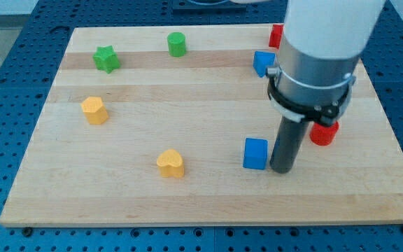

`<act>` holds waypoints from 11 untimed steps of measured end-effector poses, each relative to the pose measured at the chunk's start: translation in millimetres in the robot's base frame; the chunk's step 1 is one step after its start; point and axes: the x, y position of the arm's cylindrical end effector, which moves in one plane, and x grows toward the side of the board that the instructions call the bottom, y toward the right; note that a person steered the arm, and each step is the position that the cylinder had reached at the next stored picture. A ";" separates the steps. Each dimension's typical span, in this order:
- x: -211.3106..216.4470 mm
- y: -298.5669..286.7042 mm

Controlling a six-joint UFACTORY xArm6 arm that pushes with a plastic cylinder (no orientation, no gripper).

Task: Move the blue cube to the center

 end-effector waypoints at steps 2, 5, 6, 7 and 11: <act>-45.0 -24.6; -23.5 -70.7; -32.4 -97.9; -51.9 -97.9; -111.2 -97.9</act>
